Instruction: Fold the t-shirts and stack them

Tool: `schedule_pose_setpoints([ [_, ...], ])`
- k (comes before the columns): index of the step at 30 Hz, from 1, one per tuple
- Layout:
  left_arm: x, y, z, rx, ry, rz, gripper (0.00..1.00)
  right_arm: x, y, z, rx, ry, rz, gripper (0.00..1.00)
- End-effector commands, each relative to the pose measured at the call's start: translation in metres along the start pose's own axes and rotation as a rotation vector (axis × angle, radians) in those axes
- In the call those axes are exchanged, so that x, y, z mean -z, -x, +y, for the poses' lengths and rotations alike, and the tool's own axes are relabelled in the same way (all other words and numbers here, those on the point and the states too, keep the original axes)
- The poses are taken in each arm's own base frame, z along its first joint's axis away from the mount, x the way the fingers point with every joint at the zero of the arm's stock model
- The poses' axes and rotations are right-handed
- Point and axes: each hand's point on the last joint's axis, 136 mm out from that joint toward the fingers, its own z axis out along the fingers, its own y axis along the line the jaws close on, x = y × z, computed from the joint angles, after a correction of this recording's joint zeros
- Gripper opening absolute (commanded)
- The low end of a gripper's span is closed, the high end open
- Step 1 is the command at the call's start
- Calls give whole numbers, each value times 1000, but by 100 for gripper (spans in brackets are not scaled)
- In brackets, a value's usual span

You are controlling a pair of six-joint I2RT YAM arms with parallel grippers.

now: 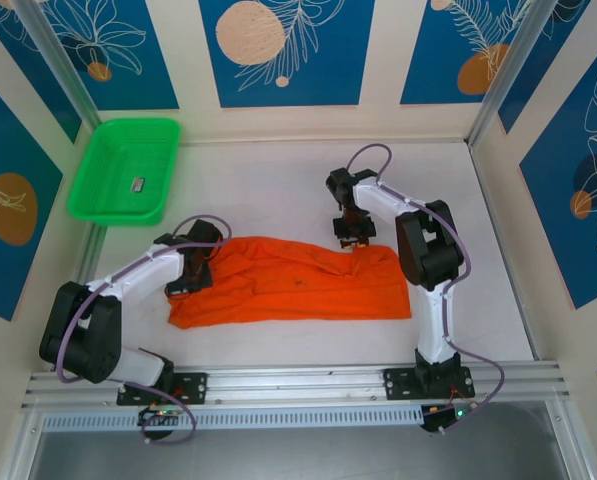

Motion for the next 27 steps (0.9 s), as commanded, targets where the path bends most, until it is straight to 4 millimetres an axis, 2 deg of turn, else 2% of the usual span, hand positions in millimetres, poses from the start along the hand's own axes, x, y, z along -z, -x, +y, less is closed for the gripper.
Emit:
schedule_pose_setpoints([
  [1,2,0,6,-4,37,3,0,2,-6,-3,9,-20,18,16],
  [3,2,0,6,-5,37,2,0,6,-4,-4,4,-11,3,10],
  [8,8,8,3,-1,30,-11,0,25,2,-13,-72,32,-38,5],
  [13,27,34,-6,-5,0,-71,0,47,12,-33,-256,173,-88,2],
  [16,52,67,-18,-12,-40,-151,0,58,19,-50,-412,297,-112,0],
  [21,100,141,-44,-59,-101,-340,0,69,37,-87,-639,438,-172,0],
  [24,118,187,-65,-79,-139,-442,0,69,50,-105,-735,485,-191,0],
  [27,125,236,-88,-80,-183,-522,0,65,64,-125,-845,538,-195,0],
])
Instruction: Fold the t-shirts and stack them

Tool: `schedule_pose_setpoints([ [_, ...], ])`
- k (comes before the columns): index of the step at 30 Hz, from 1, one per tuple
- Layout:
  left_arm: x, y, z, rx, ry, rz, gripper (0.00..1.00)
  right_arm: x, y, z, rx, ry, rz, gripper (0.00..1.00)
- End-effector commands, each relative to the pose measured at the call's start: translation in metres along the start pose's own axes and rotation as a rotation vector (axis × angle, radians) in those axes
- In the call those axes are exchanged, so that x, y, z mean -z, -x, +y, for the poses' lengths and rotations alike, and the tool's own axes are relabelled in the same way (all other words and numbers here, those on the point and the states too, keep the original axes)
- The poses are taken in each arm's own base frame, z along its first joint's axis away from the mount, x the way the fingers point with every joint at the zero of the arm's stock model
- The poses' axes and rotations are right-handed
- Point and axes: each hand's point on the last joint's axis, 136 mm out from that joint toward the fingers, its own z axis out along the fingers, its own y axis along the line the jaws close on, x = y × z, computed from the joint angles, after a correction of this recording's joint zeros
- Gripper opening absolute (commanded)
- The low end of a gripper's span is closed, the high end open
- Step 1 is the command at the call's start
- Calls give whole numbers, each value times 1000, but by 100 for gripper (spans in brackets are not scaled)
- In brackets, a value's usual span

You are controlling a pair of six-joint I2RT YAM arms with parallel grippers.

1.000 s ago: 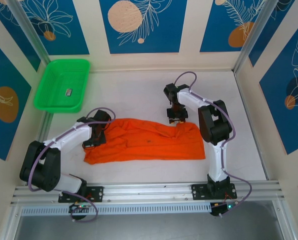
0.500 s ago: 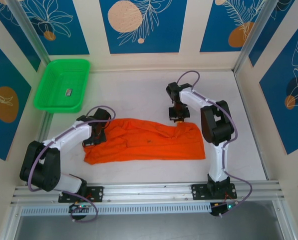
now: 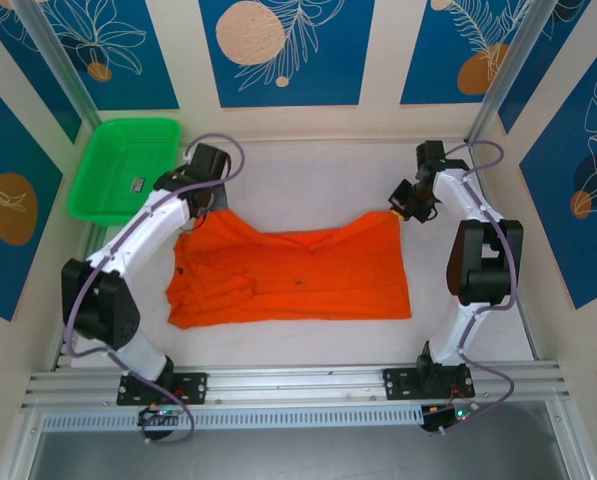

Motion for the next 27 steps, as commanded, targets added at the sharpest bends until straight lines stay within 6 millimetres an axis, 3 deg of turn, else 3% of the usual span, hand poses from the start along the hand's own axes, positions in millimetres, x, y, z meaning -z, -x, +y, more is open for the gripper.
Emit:
schedule_pose_setpoints([
  [1,-25,50,-14,-46,-18,-94,0,-4,20,5,-159,106,17,0],
  [3,-43,77,-26,-44,-58,-118,0,-6,36,3,-200,124,14,0],
  [6,-75,101,-34,-37,-78,-104,0,-12,51,-4,-262,125,20,0],
  [10,-119,108,-41,-20,-101,-67,0,-21,56,-15,-331,109,21,0],
  [14,-149,100,-49,-17,-132,-13,0,-31,46,-15,-350,138,19,3],
  [16,-157,96,-48,-19,-123,1,0,-39,35,-21,-356,114,35,6],
  [18,-162,93,-41,-4,-113,18,1,-47,24,-36,-392,58,60,23],
  [21,-167,92,-34,26,-117,33,2,-42,26,-55,-409,4,14,44],
  [23,-169,93,-31,37,-121,39,4,-30,35,-59,-393,2,-33,48],
  [27,-171,89,-42,55,-174,71,7,-10,54,-45,-309,18,-89,49],
])
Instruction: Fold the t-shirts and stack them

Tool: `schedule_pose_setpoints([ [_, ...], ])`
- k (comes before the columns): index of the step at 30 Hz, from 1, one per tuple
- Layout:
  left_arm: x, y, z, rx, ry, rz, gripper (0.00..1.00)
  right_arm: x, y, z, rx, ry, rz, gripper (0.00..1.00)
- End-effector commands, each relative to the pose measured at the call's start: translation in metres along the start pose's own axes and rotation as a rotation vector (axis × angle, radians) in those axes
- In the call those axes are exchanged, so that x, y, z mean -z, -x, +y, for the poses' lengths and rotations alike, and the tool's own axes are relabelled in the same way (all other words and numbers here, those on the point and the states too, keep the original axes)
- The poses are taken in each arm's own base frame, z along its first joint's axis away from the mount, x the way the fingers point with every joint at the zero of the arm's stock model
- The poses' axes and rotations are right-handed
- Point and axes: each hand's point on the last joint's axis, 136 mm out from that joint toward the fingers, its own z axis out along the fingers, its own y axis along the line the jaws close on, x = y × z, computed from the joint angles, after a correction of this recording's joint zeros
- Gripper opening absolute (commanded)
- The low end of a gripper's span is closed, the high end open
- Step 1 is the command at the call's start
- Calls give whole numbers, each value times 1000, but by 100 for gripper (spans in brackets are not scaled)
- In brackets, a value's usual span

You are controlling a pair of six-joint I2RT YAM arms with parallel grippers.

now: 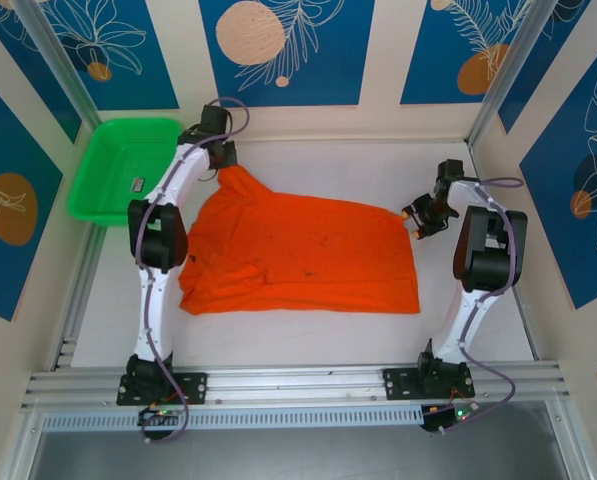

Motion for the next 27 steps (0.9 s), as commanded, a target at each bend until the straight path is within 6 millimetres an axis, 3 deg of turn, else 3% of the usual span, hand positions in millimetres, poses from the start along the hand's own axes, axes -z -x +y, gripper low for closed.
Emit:
schedule_pose_setpoints([
  [1,-6,-5,-6,40,-56,43,7,35,16,27,94,43,-101,49],
  [5,-6,-9,-10,66,-74,60,7,30,20,39,137,24,-120,50],
  [11,-4,-10,-16,69,-96,65,9,-2,30,45,158,-10,-74,53],
  [18,-8,-16,-16,64,-94,85,9,-24,42,70,278,-50,-90,53],
  [27,-11,-18,-16,48,-94,88,9,-50,30,80,402,-136,-65,44],
])
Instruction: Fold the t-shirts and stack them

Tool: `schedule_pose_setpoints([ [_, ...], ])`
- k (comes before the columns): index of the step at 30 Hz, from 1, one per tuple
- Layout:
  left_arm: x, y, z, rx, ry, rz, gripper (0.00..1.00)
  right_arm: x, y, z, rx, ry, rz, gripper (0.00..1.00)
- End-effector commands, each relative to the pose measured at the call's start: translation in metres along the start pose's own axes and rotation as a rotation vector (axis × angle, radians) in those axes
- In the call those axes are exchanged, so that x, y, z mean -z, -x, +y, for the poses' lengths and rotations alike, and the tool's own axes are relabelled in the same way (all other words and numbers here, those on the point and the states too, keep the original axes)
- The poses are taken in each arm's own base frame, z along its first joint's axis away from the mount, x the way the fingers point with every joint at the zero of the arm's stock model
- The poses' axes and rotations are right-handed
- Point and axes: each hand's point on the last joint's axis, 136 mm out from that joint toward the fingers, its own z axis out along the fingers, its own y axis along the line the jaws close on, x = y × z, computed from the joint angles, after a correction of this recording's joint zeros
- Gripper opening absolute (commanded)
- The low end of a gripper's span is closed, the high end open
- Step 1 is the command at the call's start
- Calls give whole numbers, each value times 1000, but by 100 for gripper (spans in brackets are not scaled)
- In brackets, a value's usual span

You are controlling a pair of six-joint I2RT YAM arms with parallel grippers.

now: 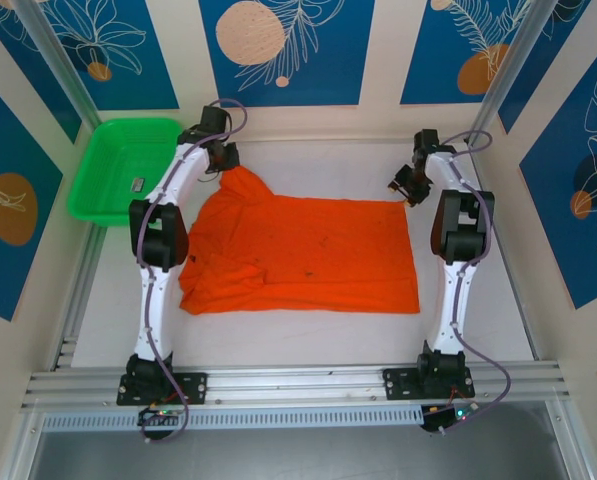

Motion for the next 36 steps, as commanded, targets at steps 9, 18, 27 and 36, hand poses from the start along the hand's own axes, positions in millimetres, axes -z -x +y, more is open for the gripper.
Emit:
schedule_pose_setpoints([
  [9,-3,0,-10,-25,-52,12,9,-5,-18,-9,68,-86,47,2],
  [18,31,17,-19,-46,-82,-59,4,36,2,2,98,-21,-54,0],
  [27,48,-4,-17,-70,-64,-67,3,59,-2,-1,88,50,-80,0],
  [36,88,-28,-18,-166,-112,-64,1,89,-29,-4,96,171,-92,0],
])
